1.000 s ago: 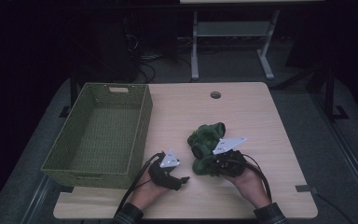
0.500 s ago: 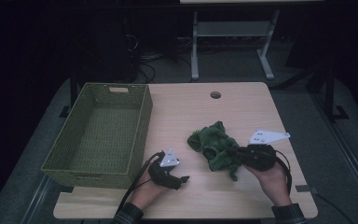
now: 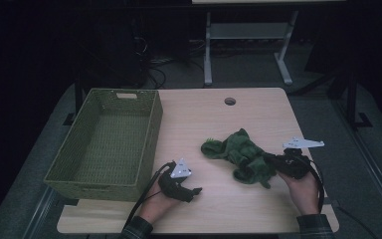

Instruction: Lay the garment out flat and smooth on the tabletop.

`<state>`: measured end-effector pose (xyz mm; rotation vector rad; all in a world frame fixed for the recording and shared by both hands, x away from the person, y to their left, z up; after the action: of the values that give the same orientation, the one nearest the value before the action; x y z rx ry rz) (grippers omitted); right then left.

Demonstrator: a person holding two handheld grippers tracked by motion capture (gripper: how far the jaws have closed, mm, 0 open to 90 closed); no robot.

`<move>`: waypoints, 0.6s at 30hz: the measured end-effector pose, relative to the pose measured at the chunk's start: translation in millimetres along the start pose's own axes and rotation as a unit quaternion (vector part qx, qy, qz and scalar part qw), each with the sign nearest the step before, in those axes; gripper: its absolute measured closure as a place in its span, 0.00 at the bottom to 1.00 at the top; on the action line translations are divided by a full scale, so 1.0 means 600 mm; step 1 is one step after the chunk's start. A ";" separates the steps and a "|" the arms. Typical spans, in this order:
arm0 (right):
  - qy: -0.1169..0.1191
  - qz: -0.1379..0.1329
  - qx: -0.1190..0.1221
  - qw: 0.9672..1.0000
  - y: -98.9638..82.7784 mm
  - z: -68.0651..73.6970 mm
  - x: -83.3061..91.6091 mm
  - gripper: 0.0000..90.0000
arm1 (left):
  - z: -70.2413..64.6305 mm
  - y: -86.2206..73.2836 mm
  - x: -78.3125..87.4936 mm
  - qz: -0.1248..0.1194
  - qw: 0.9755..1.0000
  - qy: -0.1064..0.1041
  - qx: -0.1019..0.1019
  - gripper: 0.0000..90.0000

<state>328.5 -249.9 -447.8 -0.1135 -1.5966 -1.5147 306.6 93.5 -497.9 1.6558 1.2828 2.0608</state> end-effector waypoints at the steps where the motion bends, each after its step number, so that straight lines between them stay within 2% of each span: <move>1: -0.006 0.008 -0.003 1.000 -0.004 -0.006 -0.004 0.97 | 0.000 0.000 0.000 0.000 1.000 0.000 0.000 0.26; 6: -0.024 0.048 -0.020 0.998 -0.020 -0.025 -0.020 0.96 | 0.000 0.000 0.000 0.000 1.000 0.000 0.000 0.26; 7: -0.028 0.056 -0.015 0.998 -0.024 -0.028 -0.023 0.96 | 0.000 0.000 0.000 0.000 1.000 0.000 0.000 0.26; 12: -0.031 0.073 -0.020 0.997 -0.036 -0.035 -0.025 0.94 | 0.001 0.000 0.000 0.000 1.000 0.001 0.001 0.26; 14: -0.029 0.070 -0.024 0.997 -0.037 -0.037 -0.021 0.90 | 0.001 0.000 0.000 0.000 1.000 0.001 0.003 0.26; 17: -0.032 0.048 -0.027 0.998 -0.031 -0.041 -0.007 0.84 | 0.003 0.003 0.000 0.001 1.000 -0.003 0.012 0.26; 18: -0.033 0.045 -0.028 0.998 -0.028 -0.043 -0.001 0.81 | 0.002 0.006 -0.001 0.004 1.000 -0.006 0.009 0.26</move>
<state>332.0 -275.0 -465.1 -0.2660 -1.5799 -1.4992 309.2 91.5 -495.8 1.6805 1.2978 2.0464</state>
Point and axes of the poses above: each handheld gripper's, and its own axes: x roughly backward along the jaws, y roughly out of its top, z roughly to its left, the point moved 3 cm from there along -x, roughly forward along the jaws, and after that the axes turned 1 degree about z, right-handed, at the moved point
